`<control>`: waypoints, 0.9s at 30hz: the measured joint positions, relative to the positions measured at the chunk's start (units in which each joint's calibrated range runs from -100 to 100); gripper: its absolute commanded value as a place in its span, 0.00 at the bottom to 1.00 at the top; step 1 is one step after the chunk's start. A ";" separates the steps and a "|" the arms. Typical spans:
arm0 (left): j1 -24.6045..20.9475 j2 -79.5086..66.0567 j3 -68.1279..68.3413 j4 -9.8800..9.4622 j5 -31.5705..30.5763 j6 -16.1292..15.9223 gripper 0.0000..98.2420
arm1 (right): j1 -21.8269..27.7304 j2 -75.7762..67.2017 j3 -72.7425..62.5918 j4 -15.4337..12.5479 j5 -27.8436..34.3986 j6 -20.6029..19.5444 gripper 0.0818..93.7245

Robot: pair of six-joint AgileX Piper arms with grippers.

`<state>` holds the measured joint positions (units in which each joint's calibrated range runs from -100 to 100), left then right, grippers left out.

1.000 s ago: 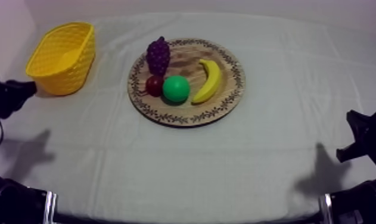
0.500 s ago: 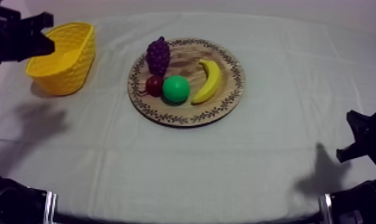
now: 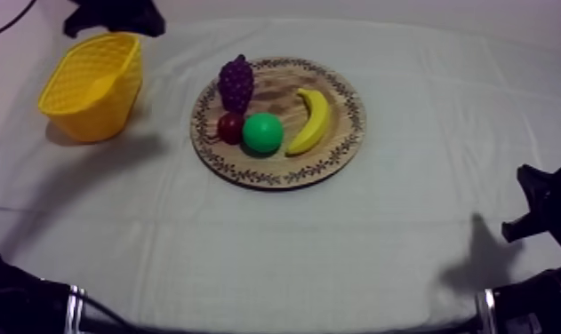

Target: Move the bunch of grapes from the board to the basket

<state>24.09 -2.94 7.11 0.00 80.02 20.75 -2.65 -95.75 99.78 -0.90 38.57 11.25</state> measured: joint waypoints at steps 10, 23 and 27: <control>2.99 15.64 -16.26 -1.09 5.70 1.17 0.03 | 0.00 0.00 0.00 0.00 0.00 0.00 0.00; 3.18 23.01 -24.77 -2.18 12.44 2.39 0.57 | 0.00 0.00 0.00 0.00 0.00 -0.09 0.00; 3.18 23.91 -25.44 -2.18 12.69 2.43 0.75 | 0.00 0.00 0.00 0.00 0.00 -0.06 0.00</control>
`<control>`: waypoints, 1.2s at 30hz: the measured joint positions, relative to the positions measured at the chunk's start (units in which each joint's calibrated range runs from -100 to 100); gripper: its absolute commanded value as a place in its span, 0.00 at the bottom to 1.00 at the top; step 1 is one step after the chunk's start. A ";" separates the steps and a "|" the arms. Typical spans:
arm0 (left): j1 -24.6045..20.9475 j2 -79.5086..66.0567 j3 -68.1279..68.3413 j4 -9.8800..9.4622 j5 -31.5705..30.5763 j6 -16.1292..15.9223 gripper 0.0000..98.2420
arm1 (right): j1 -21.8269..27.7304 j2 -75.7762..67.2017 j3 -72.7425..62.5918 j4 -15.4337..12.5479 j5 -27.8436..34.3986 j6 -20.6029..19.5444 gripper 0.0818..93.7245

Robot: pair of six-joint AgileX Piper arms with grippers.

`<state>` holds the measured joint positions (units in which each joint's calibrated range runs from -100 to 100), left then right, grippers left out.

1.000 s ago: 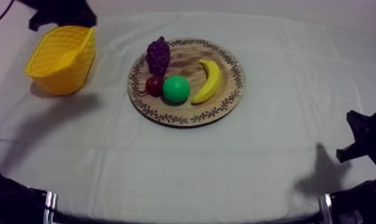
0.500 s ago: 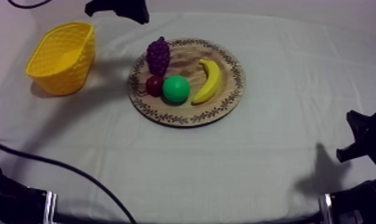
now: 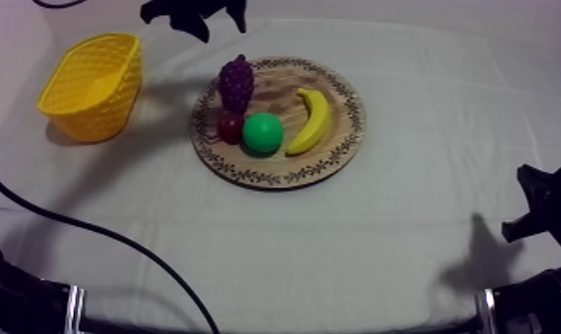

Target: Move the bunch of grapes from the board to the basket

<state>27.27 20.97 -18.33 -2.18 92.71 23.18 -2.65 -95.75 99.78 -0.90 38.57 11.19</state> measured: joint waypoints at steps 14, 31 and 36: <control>-0.57 5.65 -1.98 0.71 0.17 -0.91 0.90 | 0.00 0.00 0.00 0.00 0.00 0.03 0.00; -2.56 23.62 -12.20 1.24 0.39 -1.98 0.89 | 0.00 0.00 0.00 0.00 0.00 0.06 0.00; -3.29 28.98 -16.38 1.43 2.06 -2.57 0.89 | 0.00 0.00 0.00 0.00 -0.07 0.06 0.00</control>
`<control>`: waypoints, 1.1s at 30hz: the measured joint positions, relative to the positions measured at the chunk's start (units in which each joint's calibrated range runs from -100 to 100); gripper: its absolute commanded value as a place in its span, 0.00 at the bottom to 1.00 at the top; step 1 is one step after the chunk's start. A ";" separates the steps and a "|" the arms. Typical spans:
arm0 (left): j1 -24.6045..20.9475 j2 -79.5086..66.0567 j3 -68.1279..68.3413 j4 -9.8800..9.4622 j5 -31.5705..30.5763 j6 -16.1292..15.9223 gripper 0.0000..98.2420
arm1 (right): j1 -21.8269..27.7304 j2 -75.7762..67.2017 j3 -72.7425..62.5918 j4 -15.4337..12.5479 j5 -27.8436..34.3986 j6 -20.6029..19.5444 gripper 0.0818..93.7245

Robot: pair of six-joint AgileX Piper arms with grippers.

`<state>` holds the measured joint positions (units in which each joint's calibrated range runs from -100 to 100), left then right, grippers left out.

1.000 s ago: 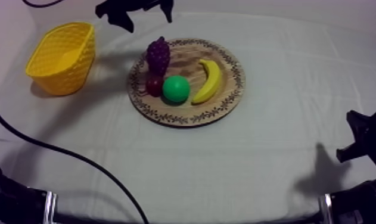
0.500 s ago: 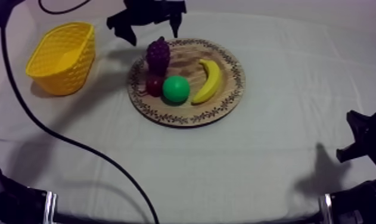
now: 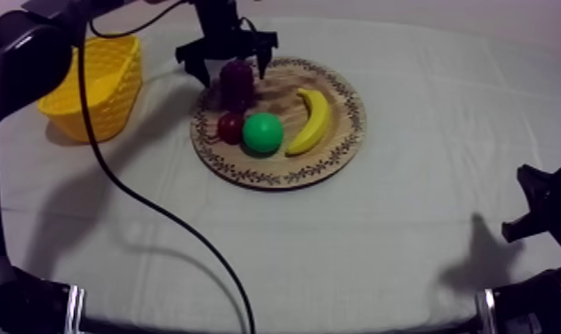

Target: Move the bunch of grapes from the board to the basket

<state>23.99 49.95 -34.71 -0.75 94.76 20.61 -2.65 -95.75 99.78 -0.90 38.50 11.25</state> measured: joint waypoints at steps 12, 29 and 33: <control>-0.01 7.61 -8.63 0.27 2.61 -1.05 0.88 | 0.00 0.00 0.00 0.00 0.06 0.00 0.00; -0.58 11.29 -12.18 0.75 3.13 -1.10 0.52 | 0.00 0.00 0.00 0.00 0.06 0.03 0.00; -0.62 10.62 -11.36 0.75 2.76 -1.18 0.52 | 0.00 0.00 0.00 0.00 0.06 0.03 0.00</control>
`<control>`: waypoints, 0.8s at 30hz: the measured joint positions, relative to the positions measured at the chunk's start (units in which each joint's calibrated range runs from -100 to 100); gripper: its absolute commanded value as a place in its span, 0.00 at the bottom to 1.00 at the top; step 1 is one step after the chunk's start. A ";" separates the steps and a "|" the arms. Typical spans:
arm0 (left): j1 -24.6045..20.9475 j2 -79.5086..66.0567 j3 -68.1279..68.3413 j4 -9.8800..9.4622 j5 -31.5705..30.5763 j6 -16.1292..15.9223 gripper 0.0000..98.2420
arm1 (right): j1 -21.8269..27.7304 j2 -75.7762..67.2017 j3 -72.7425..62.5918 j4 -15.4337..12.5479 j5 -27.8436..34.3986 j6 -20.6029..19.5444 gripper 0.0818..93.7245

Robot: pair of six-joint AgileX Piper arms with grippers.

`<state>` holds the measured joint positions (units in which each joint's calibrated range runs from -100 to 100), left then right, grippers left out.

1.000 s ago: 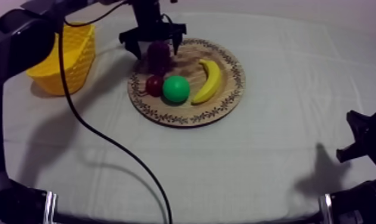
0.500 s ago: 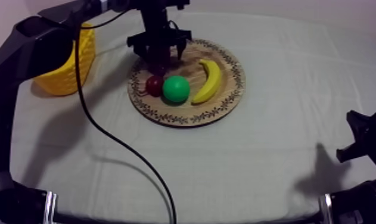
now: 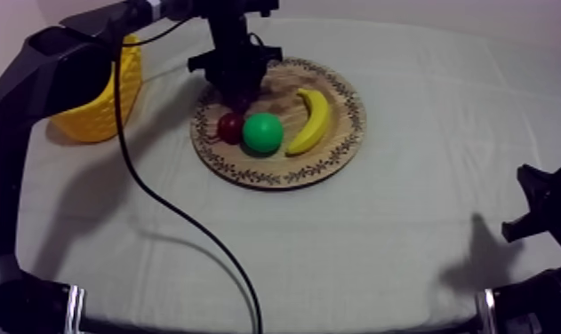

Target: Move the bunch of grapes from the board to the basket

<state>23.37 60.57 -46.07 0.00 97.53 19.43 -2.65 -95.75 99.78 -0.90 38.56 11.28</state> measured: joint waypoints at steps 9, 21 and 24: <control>0.62 -6.75 5.75 0.00 -3.06 -0.85 0.52 | 0.00 0.00 0.00 0.00 0.00 0.00 0.00; 2.39 -23.22 17.86 0.00 -2.51 -1.43 0.53 | 0.00 0.00 0.00 0.00 0.00 0.00 0.00; 2.74 -27.26 20.52 0.31 -2.18 -1.41 0.53 | 0.00 0.00 0.00 0.00 0.00 0.00 0.00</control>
<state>26.10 33.31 -25.54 0.31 95.35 18.02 -2.65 -95.75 99.78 -0.90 38.56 11.28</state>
